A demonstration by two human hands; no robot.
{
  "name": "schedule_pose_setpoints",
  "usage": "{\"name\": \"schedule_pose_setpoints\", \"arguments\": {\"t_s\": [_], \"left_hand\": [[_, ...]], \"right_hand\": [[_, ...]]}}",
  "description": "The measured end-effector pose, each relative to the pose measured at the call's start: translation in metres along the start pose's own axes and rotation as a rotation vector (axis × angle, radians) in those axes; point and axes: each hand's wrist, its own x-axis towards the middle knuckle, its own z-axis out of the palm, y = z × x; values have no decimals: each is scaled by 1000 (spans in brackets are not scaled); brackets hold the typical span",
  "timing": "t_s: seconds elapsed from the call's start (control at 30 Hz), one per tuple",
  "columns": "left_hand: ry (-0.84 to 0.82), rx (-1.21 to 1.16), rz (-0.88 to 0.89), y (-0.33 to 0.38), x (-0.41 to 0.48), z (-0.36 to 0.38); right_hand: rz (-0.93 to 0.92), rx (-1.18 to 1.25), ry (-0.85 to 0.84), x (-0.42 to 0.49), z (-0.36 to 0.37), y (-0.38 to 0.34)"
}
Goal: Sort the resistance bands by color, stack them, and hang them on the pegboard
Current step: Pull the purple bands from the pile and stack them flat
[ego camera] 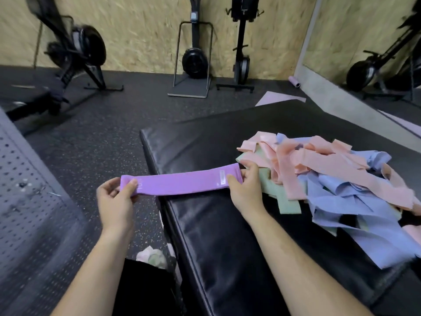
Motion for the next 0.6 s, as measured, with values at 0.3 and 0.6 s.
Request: {"name": "schedule_pose_setpoints", "arguments": {"t_s": [0.3, 0.6], "left_hand": [[-147, 265, 122, -17, 52, 65], [-178, 545, 203, -31, 67, 101]], "right_hand": [[-74, -403, 140, 97, 9, 11], [-150, -465, 194, 133, 9, 26]]}}
